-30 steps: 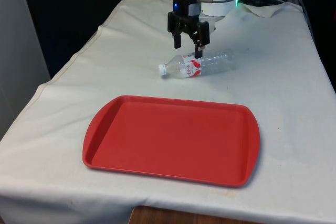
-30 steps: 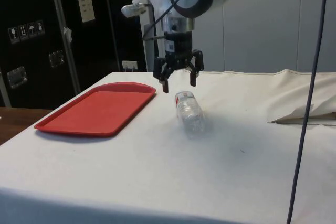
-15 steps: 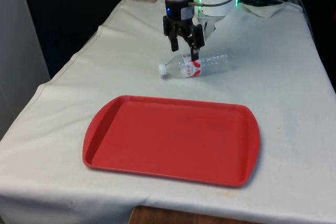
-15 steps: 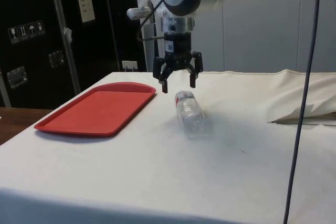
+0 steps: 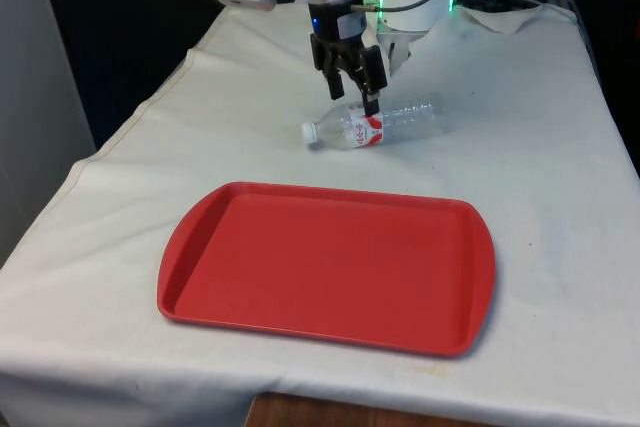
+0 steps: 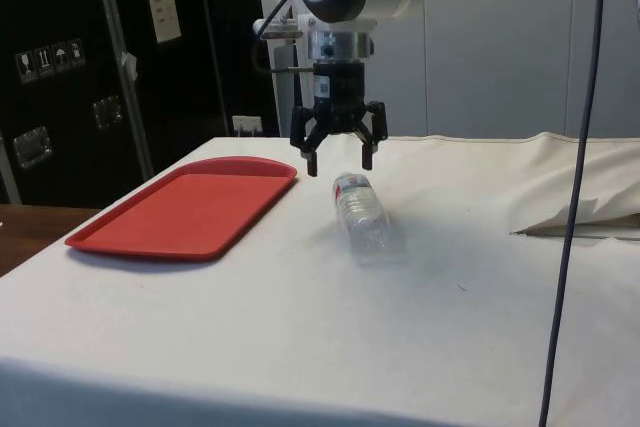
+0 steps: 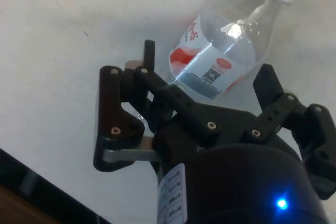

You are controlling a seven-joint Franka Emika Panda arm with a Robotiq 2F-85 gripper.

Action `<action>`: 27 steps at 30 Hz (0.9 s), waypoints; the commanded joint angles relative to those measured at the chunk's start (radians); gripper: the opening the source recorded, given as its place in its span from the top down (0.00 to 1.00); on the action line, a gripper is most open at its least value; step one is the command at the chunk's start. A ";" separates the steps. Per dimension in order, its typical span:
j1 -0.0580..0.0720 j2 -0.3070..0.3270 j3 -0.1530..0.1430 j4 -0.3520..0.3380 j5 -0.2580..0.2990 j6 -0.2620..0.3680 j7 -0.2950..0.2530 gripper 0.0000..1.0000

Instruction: Place the bottle upright on the tray.

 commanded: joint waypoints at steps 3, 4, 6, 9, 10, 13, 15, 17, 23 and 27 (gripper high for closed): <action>-0.007 -0.001 0.006 0.003 0.031 -0.013 -0.011 0.00; -0.007 -0.001 0.006 0.003 0.035 -0.015 -0.009 0.00; -0.005 0.001 0.004 0.004 0.041 -0.019 -0.005 0.00; -0.003 0.005 0.001 0.004 0.049 -0.024 0.008 0.00; -0.003 0.006 0.001 0.004 0.050 -0.025 0.012 0.00; -0.003 0.007 0.000 0.004 0.052 -0.027 0.020 0.00; -0.003 0.008 -0.001 0.005 0.051 -0.029 0.028 0.00; -0.003 0.010 -0.004 0.005 0.048 -0.034 0.041 0.00; -0.001 0.011 -0.011 0.006 0.044 -0.043 0.063 0.00; -0.001 0.012 -0.016 0.006 0.042 -0.050 0.084 0.00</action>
